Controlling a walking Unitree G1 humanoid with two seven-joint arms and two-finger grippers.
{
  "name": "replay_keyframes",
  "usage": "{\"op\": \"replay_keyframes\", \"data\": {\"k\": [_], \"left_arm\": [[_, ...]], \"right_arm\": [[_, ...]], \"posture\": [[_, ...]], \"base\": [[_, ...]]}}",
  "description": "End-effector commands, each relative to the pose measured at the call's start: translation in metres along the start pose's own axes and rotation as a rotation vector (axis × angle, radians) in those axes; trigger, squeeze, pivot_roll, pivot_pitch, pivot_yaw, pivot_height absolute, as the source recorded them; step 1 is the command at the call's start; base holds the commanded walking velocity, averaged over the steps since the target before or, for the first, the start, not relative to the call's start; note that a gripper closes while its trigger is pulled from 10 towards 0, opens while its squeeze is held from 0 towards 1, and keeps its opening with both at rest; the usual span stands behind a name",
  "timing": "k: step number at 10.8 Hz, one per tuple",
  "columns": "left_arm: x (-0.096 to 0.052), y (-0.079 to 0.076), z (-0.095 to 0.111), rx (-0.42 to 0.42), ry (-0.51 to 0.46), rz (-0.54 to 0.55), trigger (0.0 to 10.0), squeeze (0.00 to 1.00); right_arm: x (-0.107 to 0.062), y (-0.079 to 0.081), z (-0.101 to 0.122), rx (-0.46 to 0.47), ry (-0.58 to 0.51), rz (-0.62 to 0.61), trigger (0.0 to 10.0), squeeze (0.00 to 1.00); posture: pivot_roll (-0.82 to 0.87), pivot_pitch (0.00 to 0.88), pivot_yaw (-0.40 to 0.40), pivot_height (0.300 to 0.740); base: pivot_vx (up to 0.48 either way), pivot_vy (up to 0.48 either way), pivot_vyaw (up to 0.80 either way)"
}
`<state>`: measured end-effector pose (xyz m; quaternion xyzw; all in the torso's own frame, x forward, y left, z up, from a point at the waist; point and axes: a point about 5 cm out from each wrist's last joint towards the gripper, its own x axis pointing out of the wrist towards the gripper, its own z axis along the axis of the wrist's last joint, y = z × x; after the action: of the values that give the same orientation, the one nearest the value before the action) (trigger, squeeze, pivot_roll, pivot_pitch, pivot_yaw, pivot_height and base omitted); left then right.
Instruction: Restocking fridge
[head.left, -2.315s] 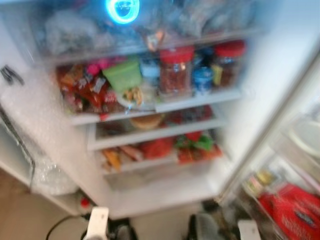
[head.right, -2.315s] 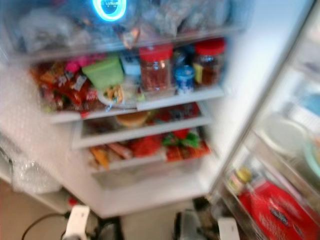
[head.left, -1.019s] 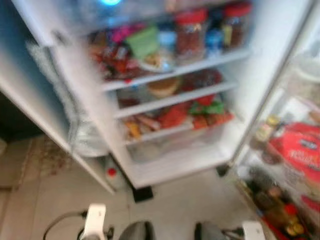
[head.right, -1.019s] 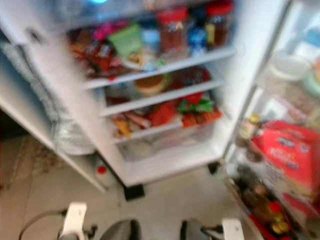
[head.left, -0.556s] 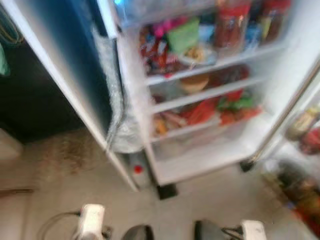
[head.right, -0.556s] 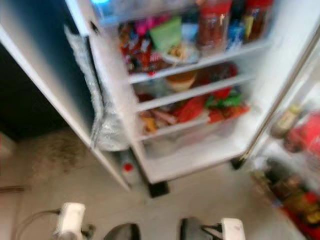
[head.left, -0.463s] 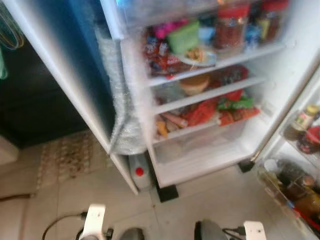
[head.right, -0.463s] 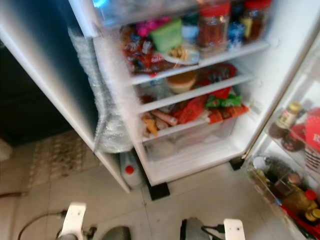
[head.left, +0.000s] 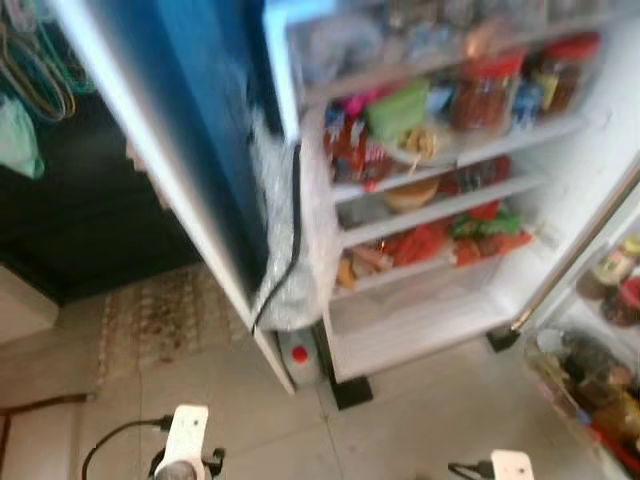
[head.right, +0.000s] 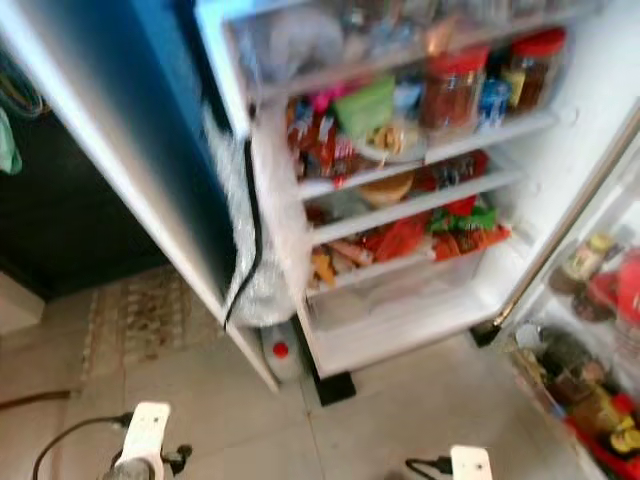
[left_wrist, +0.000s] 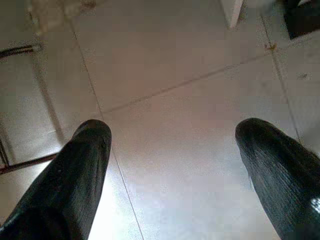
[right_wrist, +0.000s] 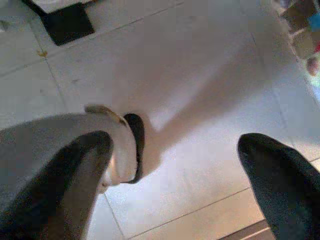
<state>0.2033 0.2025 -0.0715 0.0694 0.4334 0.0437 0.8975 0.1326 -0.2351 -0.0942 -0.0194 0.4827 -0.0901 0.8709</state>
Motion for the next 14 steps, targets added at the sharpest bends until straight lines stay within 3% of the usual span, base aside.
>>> {"op": "replay_keyframes", "data": {"k": [1, 6, 14], "left_arm": [[-0.0017, 0.0042, -0.0105, 0.011, 0.036, 0.006, 10.0, 0.00], [-0.0025, -0.0018, -0.0155, -0.016, 0.057, -0.008, 10.0, 0.00], [-0.0032, -0.0037, -0.0187, -0.021, 0.067, -0.013, 10.0, 0.00]], "right_arm": [[0.0012, 0.0253, 0.0020, 0.008, -0.007, 0.089, 10.0, 0.00], [0.0013, 0.0206, 0.0029, 0.014, -0.009, 0.085, 10.0, 0.00], [0.0006, 0.0176, 0.0009, -0.008, -0.009, 0.081, 10.0, 0.00]], "posture": [[-0.12, 0.059, 0.146, 0.740], [-0.12, 0.071, 0.127, 0.740], [-0.13, 0.036, 0.125, 0.740]], "base": [[0.000, 0.000, 0.00], [0.000, 0.000, 0.00], [0.000, 0.376, 0.00]]}}
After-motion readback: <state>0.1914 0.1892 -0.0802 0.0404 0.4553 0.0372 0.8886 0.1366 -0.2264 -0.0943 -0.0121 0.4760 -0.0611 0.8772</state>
